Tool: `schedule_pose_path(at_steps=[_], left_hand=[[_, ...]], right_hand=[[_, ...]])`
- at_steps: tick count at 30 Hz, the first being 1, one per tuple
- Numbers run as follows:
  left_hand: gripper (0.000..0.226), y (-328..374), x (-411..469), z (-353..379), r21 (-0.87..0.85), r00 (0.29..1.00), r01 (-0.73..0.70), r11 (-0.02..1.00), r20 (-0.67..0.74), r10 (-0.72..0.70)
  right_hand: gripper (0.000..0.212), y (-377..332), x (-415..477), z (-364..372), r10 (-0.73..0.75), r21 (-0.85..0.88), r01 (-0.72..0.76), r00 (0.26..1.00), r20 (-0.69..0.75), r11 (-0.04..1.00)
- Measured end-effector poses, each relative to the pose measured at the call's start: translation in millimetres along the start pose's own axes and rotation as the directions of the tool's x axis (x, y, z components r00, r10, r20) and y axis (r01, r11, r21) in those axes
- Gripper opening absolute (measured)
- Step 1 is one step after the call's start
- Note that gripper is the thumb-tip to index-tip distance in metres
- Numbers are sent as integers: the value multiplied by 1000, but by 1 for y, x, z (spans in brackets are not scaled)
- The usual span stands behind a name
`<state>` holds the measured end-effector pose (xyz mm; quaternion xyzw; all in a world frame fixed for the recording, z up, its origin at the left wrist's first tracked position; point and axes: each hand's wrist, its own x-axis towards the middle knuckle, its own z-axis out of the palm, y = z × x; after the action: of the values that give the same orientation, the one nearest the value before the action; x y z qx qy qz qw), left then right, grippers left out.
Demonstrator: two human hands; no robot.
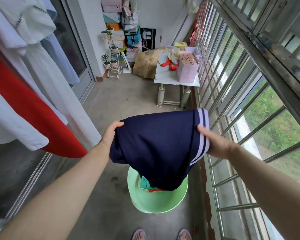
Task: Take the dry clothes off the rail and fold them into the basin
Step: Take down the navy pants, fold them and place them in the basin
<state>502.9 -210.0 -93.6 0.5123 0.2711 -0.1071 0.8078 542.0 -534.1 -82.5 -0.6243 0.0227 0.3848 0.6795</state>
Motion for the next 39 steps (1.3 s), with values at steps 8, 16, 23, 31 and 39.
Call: schedule_pose_path(at_steps=[8, 16, 23, 31, 39], left_hand=[[20, -21, 9, -17, -96, 987, 61, 993, -145, -75], [43, -78, 7, -41, -154, 926, 374, 914, 109, -361], [15, -91, 19, -16, -195, 932, 287, 938, -170, -320], [17, -65, 30, -15, 0, 939, 282, 959, -207, -276], [26, -54, 42, -27, -386, 953, 48, 921, -258, -158]], right_hand=[[34, 38, 15, 16, 83, 48, -76, 982, -169, 996], [34, 12, 30, 49, 185, 255, -110, 939, -289, 961], [39, 13, 38, 39, 225, 98, -202, 876, -426, 974], [29, 22, 31, 37, 316, 15, -330, 890, -329, 944], [38, 34, 38, 33, 252, 227, -139, 748, -614, 964]])
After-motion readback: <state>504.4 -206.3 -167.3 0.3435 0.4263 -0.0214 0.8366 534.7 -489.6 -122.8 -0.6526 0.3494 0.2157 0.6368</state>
